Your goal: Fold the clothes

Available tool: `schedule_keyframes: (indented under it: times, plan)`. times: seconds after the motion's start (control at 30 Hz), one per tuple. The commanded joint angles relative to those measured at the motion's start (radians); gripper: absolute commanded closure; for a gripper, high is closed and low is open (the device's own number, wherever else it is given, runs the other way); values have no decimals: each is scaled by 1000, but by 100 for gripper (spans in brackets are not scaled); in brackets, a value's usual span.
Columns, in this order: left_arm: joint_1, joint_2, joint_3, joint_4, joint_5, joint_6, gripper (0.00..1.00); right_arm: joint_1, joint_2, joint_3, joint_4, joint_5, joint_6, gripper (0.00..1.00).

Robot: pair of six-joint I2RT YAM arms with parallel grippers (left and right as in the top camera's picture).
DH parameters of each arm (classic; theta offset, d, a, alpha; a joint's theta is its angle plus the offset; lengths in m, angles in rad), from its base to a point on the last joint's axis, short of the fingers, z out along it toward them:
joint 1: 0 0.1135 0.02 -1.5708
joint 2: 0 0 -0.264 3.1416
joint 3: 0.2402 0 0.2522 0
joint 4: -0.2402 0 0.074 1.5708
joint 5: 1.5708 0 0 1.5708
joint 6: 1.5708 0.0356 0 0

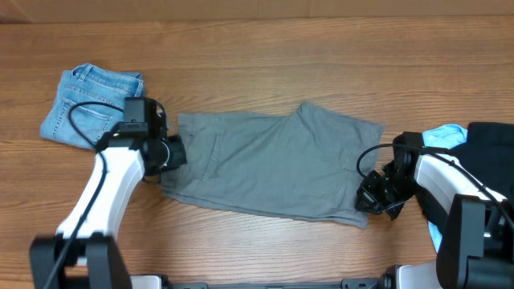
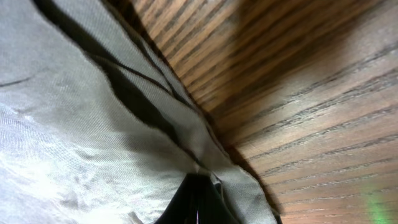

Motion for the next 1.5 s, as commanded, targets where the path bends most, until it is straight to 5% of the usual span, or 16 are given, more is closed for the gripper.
schedule_keyframes:
  times: [0.0,0.07,0.6,0.87,0.93,0.97,1.0,1.07,1.17,1.47]
  plan:
    - [2,159,-29,3,-14,-3,96,3,24,-17,6,136,-3,96]
    - [2,255,-31,-76,-10,-50,96,3,24,-16,2,135,-7,96]
    - [2,232,-151,-266,-22,-95,96,-10,24,76,-55,136,-43,96]
    - [6,-94,-29,-297,-17,-31,96,-38,-2,148,-77,68,-104,91]
    - [21,-160,19,-288,-23,-13,77,-38,-14,158,-82,60,-121,85]
    - [31,-185,34,-268,-34,2,51,-38,-23,162,-84,58,-124,77]
    - [34,-190,36,-259,-43,5,39,-38,-25,163,-84,57,-124,72]
    - [57,-179,33,-226,-74,19,28,-38,-29,163,-86,57,-124,60]
    - [78,-99,23,-166,-64,55,28,-38,-29,163,-93,57,-124,52]
    - [81,245,24,-71,92,84,45,-38,-30,166,-100,22,-173,51]
